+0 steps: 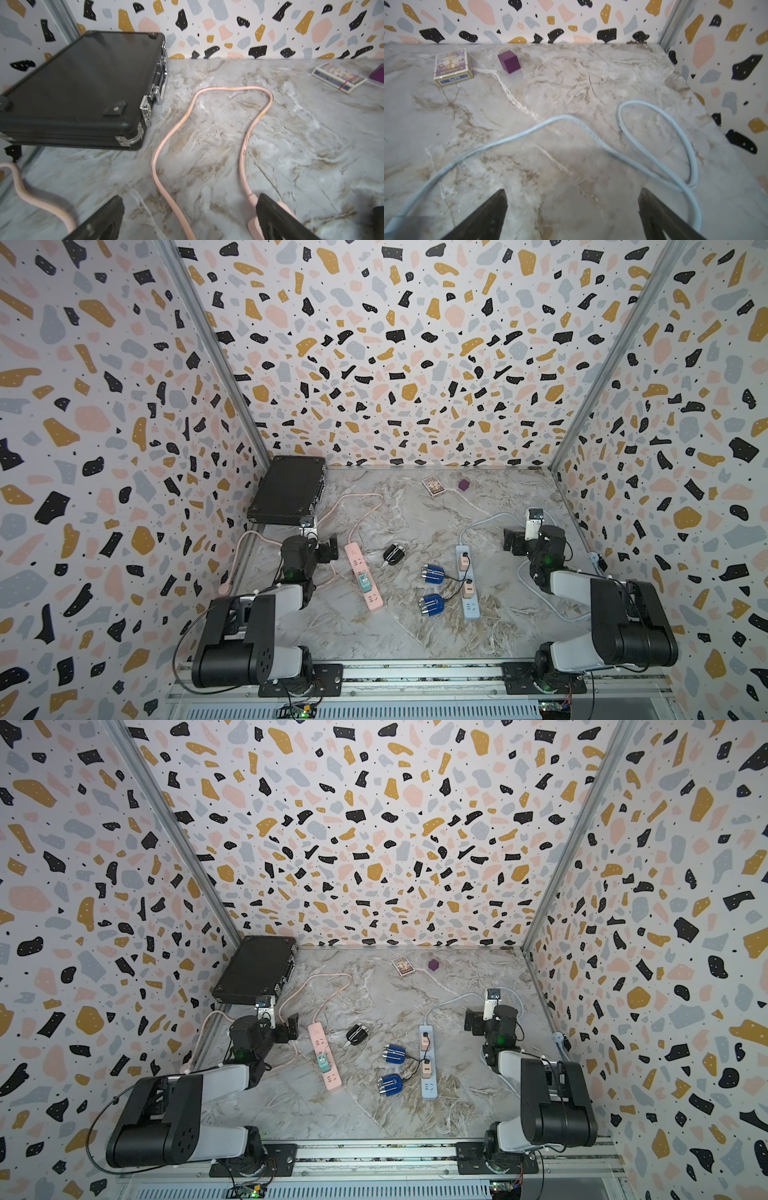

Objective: Unplug the electric shaver
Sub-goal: Pick up the electric shaver from the center of the board.

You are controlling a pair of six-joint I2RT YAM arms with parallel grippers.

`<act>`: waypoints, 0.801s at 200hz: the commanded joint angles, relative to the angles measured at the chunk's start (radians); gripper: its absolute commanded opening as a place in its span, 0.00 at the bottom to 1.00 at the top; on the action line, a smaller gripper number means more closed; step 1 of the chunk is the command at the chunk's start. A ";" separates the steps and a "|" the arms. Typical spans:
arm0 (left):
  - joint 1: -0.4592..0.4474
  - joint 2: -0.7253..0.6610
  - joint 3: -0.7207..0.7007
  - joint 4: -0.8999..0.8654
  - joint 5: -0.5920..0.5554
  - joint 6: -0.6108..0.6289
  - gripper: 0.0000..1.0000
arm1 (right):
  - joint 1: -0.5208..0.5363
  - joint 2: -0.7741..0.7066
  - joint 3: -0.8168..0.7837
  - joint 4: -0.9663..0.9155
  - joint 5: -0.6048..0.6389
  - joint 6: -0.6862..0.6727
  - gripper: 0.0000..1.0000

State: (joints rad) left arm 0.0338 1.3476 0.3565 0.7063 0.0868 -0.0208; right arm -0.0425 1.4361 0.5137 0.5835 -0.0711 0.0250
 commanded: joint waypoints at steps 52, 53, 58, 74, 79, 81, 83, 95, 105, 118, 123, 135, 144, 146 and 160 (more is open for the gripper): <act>-0.029 -0.239 0.268 -0.635 0.040 -0.190 0.99 | 0.191 -0.049 0.578 -0.814 -0.155 -0.053 1.00; -0.030 -0.241 0.269 -0.640 0.043 -0.191 0.99 | 0.197 -0.045 0.588 -0.825 -0.148 -0.059 1.00; -0.033 -0.254 0.268 -0.656 0.049 -0.209 0.99 | 0.247 -0.029 0.632 -0.883 -0.107 -0.095 1.00; -0.035 -0.298 0.266 -0.711 0.078 -0.250 1.00 | 0.388 0.036 0.779 -1.043 -0.026 -0.191 1.00; -0.036 -0.307 0.277 -0.742 0.078 -0.257 1.00 | 0.431 0.060 0.827 -1.097 -0.009 -0.217 1.00; -0.037 -0.309 0.281 -0.752 0.081 -0.260 1.00 | 0.448 0.072 0.846 -1.116 -0.003 -0.227 1.00; -0.037 -0.312 0.285 -0.764 0.083 -0.265 1.00 | 0.466 0.081 0.868 -1.140 -0.002 -0.242 1.00; -0.038 -0.320 0.320 -0.827 0.119 -0.284 0.99 | 0.570 0.140 0.964 -1.248 0.030 -0.322 1.00; -0.040 -0.328 0.346 -0.867 0.147 -0.312 1.00 | 0.645 0.186 1.018 -1.312 0.074 -0.386 1.00; -0.041 -0.339 0.369 -0.920 0.174 -0.341 1.00 | 0.723 0.234 1.058 -1.360 0.117 -0.463 1.00; -0.043 -0.347 0.374 -0.930 0.178 -0.352 1.00 | 0.751 0.248 1.057 -1.358 0.138 -0.492 1.00; -0.044 -0.365 0.378 -0.948 0.182 -0.359 0.99 | 0.806 0.273 1.034 -1.336 0.181 -0.556 1.00; -0.043 -0.372 0.389 -0.975 0.167 -0.358 0.99 | 0.834 0.296 1.020 -1.320 0.202 -0.594 1.00; -0.043 -0.373 0.391 -0.981 0.167 -0.358 0.99 | 0.839 0.300 1.017 -1.318 0.204 -0.602 1.00; -0.043 -0.379 0.400 -1.005 0.159 -0.355 1.00 | 0.869 0.319 0.979 -1.262 0.193 -0.675 1.00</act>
State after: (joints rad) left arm -0.0032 0.9894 0.7189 -0.2180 0.2291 -0.3492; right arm 0.7967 1.7470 1.5330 -0.6365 0.0525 -0.4648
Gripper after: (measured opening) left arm 0.996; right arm 0.996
